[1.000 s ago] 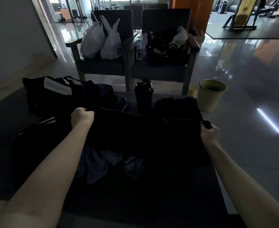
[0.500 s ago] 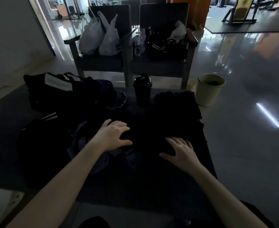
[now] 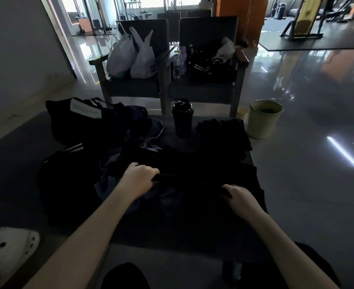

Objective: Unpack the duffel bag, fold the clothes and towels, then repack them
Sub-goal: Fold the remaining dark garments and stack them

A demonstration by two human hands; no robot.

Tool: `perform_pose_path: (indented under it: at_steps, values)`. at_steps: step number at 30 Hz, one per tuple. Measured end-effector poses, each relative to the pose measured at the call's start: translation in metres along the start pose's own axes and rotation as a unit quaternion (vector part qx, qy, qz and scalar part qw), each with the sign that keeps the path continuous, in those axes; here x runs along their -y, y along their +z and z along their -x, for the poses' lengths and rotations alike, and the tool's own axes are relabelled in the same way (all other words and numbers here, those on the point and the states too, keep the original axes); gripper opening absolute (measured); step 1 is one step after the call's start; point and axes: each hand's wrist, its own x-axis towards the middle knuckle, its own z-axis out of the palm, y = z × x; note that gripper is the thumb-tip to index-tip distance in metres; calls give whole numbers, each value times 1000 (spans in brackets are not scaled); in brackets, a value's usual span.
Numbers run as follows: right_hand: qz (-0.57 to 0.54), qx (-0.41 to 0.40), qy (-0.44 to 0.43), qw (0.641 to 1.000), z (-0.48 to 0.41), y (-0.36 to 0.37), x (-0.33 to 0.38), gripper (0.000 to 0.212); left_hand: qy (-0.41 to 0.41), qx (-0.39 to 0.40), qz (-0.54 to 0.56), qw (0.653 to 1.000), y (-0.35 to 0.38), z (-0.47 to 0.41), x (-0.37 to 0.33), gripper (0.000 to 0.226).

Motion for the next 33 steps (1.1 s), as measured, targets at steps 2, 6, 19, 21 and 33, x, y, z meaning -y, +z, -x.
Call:
perform_pose_path:
  at_steps: [2,6,19,21,33]
  values:
    - [3,12,10,1000,15,0,-3,23,6,-11,3,1000,5,19,-7,28]
    - [-3,27,21,999,40,-2,-3,22,0,-36,24,999,23,54,-20,31]
    - [148,93,12,985,68,10,27,61,-431,11,693,578,35,91,-57,56]
    - [132,98,14,986,71,11,26,59,-432,-10,730,529,38,82,-59,58]
    - [-24,92,19,995,72,6,13,51,-67,-171,142,973,19,41,-102,35]
